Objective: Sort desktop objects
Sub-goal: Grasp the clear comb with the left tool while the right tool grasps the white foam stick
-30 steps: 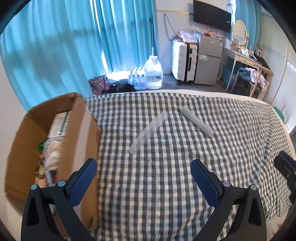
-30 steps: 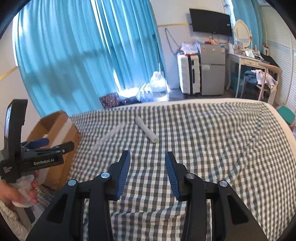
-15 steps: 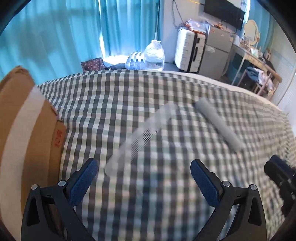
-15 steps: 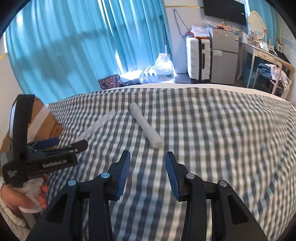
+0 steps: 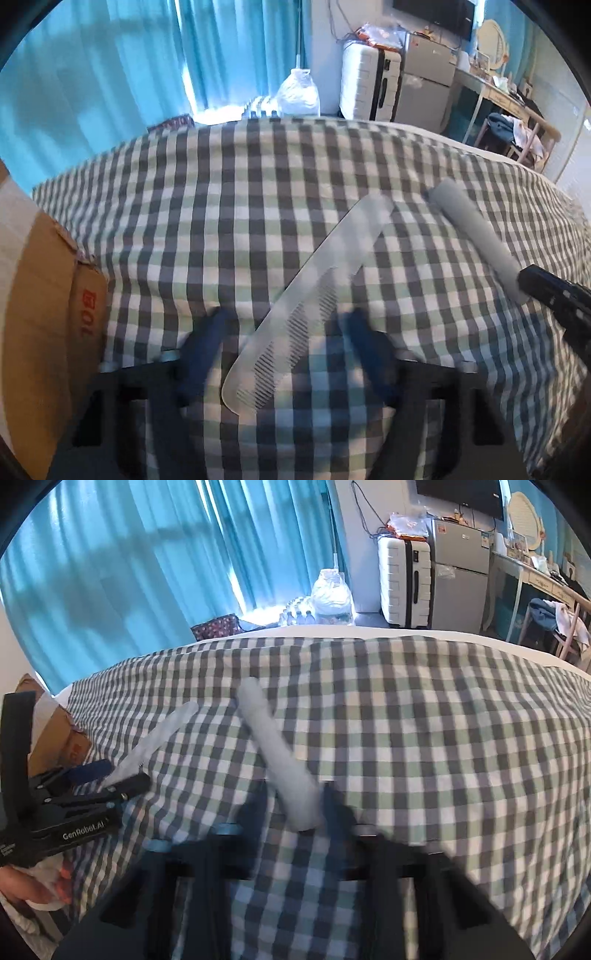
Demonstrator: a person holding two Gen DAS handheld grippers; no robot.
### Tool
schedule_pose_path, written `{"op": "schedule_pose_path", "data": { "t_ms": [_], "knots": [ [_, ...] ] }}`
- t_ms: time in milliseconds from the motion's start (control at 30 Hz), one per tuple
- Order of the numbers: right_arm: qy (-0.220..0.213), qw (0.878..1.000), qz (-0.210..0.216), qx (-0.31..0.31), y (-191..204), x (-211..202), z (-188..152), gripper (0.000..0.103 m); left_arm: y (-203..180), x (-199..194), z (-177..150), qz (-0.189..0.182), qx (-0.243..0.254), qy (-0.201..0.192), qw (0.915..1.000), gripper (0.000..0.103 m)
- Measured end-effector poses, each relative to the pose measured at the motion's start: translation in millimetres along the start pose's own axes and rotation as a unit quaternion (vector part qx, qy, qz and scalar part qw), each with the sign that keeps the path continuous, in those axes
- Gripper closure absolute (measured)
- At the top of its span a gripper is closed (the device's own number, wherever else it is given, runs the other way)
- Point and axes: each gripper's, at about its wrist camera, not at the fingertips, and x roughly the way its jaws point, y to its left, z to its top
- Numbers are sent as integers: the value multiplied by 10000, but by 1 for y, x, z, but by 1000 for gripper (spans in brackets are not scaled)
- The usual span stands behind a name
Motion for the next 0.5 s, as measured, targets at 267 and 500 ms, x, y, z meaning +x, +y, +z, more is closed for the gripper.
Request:
{"op": "schedule_pose_path", "data": {
  "t_ms": [267,500],
  "knots": [
    [84,9992,138,378,-7,-26,-12,102,1,-24,-9,-257,-165,264,9992,74],
    [56,9987,212,466,0,-64,-34,102,11,-66,-49,-383,-422,401,9976,76]
  ]
}}
